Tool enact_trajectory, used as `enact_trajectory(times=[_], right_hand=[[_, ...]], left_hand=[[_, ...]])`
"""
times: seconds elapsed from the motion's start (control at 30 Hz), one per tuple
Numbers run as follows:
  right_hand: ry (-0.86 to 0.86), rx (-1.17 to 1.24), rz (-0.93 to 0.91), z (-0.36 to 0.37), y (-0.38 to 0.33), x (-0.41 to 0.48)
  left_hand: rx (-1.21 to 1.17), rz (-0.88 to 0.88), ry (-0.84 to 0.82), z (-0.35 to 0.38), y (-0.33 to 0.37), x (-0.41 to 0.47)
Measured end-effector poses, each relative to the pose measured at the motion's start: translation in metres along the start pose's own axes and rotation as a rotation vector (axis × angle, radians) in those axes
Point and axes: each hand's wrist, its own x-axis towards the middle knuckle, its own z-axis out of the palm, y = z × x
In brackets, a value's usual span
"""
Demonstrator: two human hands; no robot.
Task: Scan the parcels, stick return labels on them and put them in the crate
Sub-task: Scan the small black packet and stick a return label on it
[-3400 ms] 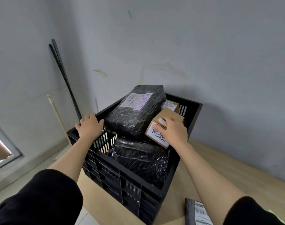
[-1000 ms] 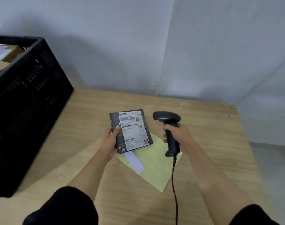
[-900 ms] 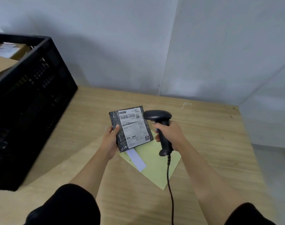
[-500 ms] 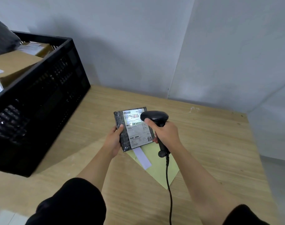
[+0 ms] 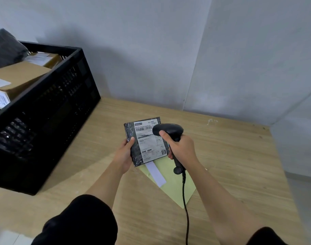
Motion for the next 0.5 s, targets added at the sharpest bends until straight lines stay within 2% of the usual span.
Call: enact_trajectory(times=[0.5], right_hand=[[0.015, -0.037, -0.042, 0.0006, 0.0017, -0.0061]], left_hand=[[-0.012, -0.02, -0.012, 0.005, -0.0042, 0.0001]])
